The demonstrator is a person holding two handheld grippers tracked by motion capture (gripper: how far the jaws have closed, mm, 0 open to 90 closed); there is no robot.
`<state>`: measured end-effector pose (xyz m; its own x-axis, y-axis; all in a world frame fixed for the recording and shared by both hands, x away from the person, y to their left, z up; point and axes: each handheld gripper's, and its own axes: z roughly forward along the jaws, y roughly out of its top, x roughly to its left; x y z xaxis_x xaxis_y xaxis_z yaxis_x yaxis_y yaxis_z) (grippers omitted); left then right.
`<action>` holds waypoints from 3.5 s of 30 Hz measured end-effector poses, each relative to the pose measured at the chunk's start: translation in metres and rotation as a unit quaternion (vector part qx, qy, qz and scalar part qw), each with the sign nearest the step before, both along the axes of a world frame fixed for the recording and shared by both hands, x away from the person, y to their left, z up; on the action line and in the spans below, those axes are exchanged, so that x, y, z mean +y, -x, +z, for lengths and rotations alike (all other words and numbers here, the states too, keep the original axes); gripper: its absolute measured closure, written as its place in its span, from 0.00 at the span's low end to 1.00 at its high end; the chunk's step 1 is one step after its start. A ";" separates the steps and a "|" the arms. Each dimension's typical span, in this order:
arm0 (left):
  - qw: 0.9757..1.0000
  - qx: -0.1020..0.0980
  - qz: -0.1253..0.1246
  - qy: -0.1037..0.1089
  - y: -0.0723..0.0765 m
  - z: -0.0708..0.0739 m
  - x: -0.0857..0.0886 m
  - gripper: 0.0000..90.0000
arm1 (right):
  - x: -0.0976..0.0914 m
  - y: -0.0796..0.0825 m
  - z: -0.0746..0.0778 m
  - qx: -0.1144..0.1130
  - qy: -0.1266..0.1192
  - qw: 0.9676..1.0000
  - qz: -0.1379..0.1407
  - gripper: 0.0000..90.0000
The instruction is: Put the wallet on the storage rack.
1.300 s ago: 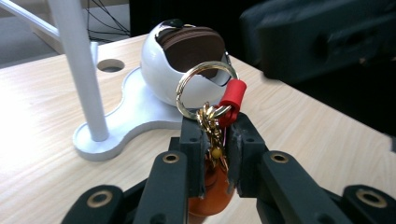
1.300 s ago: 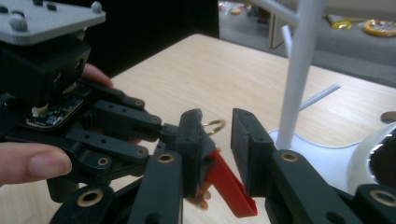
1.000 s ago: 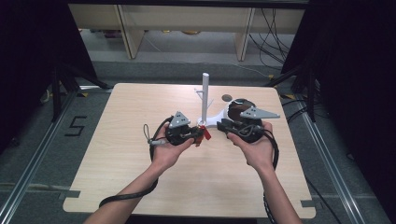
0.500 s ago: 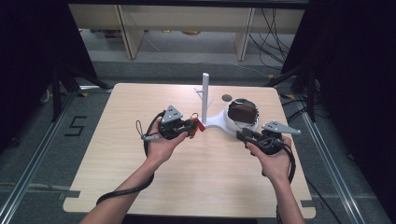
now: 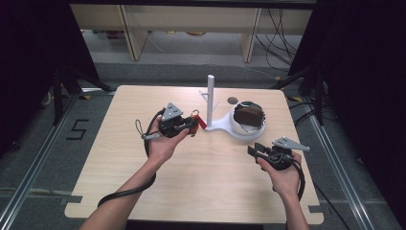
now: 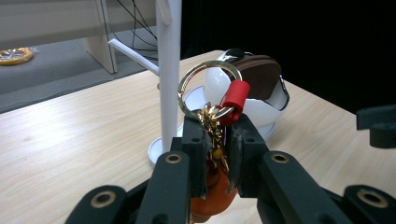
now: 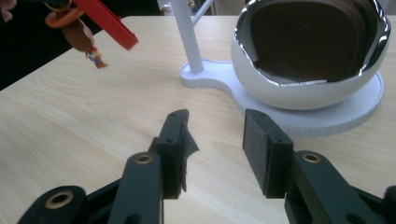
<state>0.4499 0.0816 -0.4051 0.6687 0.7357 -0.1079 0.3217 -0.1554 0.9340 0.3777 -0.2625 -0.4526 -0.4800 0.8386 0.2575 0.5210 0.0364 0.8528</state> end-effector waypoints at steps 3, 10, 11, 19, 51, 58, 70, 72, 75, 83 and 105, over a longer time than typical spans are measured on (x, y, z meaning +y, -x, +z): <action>1.000 -0.004 0.004 0.000 -0.003 0.003 0.001 0.87 | -0.002 0.001 -0.005 -0.003 0.000 1.000 0.001 0.68; 1.000 -0.013 0.012 -0.001 -0.010 0.010 0.004 0.87 | -0.006 0.003 -0.015 -0.016 0.023 1.000 -0.005 0.68; 1.000 -0.015 0.015 0.000 -0.010 0.011 0.003 0.87 | -0.006 0.003 -0.017 -0.017 0.021 1.000 -0.003 0.68; 0.999 -0.027 0.017 -0.003 -0.020 0.018 0.002 0.87 | -0.005 0.005 -0.020 -0.004 0.011 1.000 -0.012 0.68; 1.000 -0.022 0.010 -0.018 -0.047 0.030 -0.014 0.87 | -0.009 0.005 -0.023 -0.007 0.003 1.000 -0.017 0.67; 1.000 -0.017 0.008 -0.021 -0.051 0.030 -0.017 0.86 | -0.011 0.004 -0.023 -0.015 0.012 1.000 -0.013 0.67; 1.000 -0.009 0.008 -0.021 -0.053 0.025 -0.020 0.86 | -0.010 0.006 -0.024 -0.002 -0.003 1.000 -0.018 0.67; 1.000 -0.008 0.009 -0.020 -0.053 0.024 -0.020 0.86 | -0.009 0.007 -0.023 0.010 0.000 1.000 -0.025 0.67; 1.000 -0.007 0.009 -0.021 -0.053 0.023 -0.020 0.86 | -0.010 0.007 -0.023 0.010 0.000 1.000 -0.024 0.67; 1.000 0.001 0.008 -0.021 -0.058 0.021 -0.022 0.86 | -0.012 0.003 -0.027 -0.006 0.007 1.000 -0.009 0.67; 0.999 0.016 0.006 -0.030 -0.067 0.014 -0.030 0.81 | -0.011 0.004 -0.028 -0.008 0.012 1.000 -0.012 0.66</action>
<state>0.5168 0.0515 -0.3907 0.6570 0.7491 -0.0846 0.3536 -0.2072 0.9122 0.3736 -0.2734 -0.4805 -0.4628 0.8560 0.2303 0.5090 0.0438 0.8597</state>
